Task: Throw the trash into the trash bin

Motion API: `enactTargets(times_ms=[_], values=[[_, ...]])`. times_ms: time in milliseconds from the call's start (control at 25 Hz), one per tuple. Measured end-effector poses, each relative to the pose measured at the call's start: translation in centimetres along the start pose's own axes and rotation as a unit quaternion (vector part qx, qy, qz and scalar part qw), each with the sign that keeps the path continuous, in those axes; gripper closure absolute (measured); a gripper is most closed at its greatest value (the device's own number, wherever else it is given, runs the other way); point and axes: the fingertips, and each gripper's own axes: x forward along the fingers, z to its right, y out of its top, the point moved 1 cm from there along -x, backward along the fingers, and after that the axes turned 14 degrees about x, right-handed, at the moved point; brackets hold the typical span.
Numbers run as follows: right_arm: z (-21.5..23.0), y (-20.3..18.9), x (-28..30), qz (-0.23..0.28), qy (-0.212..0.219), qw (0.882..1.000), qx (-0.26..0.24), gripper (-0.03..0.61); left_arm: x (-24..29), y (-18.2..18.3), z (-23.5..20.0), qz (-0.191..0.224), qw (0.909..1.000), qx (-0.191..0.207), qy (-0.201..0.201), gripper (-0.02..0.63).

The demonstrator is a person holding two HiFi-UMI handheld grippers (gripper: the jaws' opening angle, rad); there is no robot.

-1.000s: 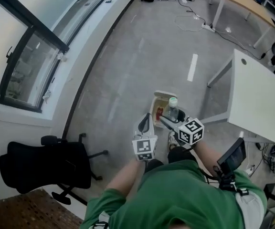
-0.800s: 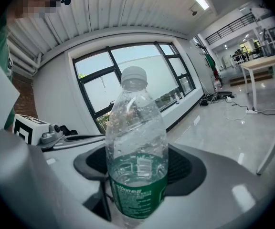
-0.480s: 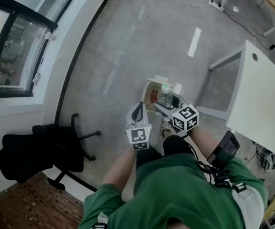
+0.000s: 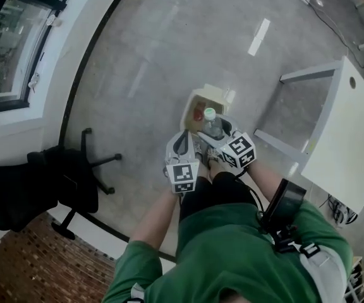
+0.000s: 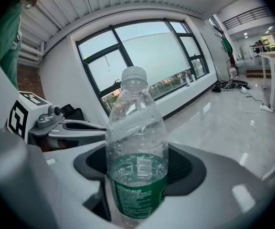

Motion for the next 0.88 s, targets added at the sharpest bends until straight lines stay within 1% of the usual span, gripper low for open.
enactTargets(times_ms=[200, 320, 480, 560, 720, 880], values=[[2.2, -1.9, 3.1, -0.029, -0.008, 1.000, -0.007, 0.250, 3.3, -3.5, -0.4, -0.026, 0.9993, -0.021, -0.014, 0.607], [3.2, -3.4, 4.5, -0.045, -0.010, 0.999, -0.007, 0.250, 4.8, -5.7, -0.1, -0.043, 0.9979, -0.035, -0.032, 0.607], [5.0, -5.6, 6.4, -0.046, -0.014, 0.999, -0.006, 0.250, 6.8, -8.4, 0.7, -0.052, 0.9960, -0.038, -0.061, 0.607], [5.8, -6.8, 7.1, -0.050, -0.017, 0.999, -0.003, 0.250, 7.5, -9.7, 0.9, -0.058, 0.9948, -0.045, -0.071, 0.607], [7.6, -9.2, 8.5, -0.056, -0.027, 0.998, 0.003, 0.250, 8.8, -12.3, 1.0, -0.070, 0.9925, -0.062, -0.079, 0.607], [9.7, -10.6, 10.6, -0.046, -0.035, 0.998, 0.017, 0.250, 10.4, -14.3, 0.9, -0.071, 0.9921, -0.063, -0.082, 0.607]])
